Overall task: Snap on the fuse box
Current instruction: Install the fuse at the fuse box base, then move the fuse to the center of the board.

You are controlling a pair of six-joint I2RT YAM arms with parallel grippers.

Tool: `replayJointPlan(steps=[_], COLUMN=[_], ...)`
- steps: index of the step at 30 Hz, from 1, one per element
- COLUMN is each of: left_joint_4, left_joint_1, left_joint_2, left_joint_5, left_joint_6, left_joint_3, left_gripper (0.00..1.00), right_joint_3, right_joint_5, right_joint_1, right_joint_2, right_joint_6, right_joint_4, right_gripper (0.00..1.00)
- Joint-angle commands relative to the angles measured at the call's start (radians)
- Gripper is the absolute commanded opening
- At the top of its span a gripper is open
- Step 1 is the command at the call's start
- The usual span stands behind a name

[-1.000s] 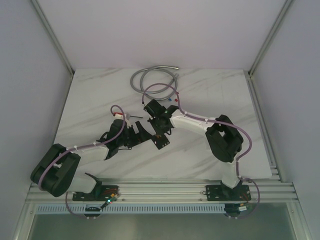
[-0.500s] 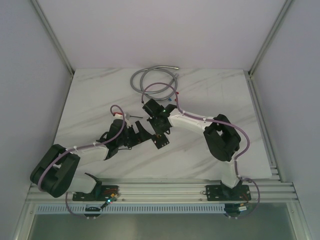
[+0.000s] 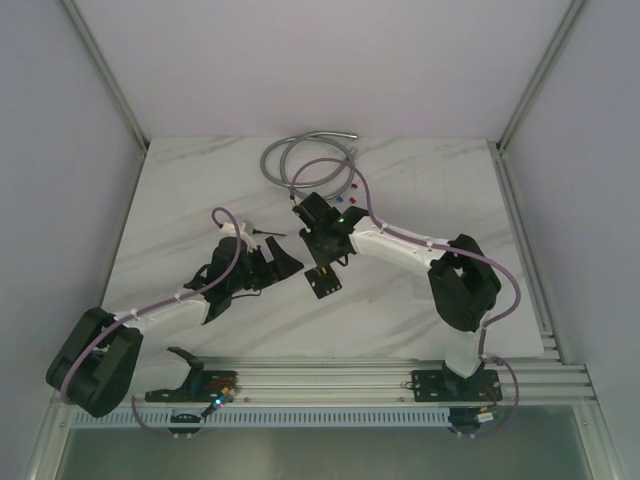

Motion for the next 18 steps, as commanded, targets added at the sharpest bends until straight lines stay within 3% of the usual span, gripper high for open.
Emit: replayJointPlan(steps=[1, 6, 18], left_joint_4=[-0.038, -0.057, -0.08], left_joint_1=[0.005, 0.011, 0.079], left_joint_2=[-0.023, -0.029, 0.005], left_joint_5=[-0.034, -0.061, -0.05], left_joint_6=[0.02, 0.038, 0.056], left_joint_3=[0.003, 0.01, 0.009], left_gripper=[1.0, 1.0, 1.0], right_joint_3=[0.032, 0.027, 0.088], right_joint_5=[0.005, 0.008, -0.102], right_joint_1=[-0.019, -0.083, -0.178], right_joint_2=[-0.075, -0.051, 0.149], right_joint_6=[-0.023, -0.063, -0.242], right_joint_4=[0.016, 0.112, 0.444], right_gripper=[0.36, 0.45, 0.52])
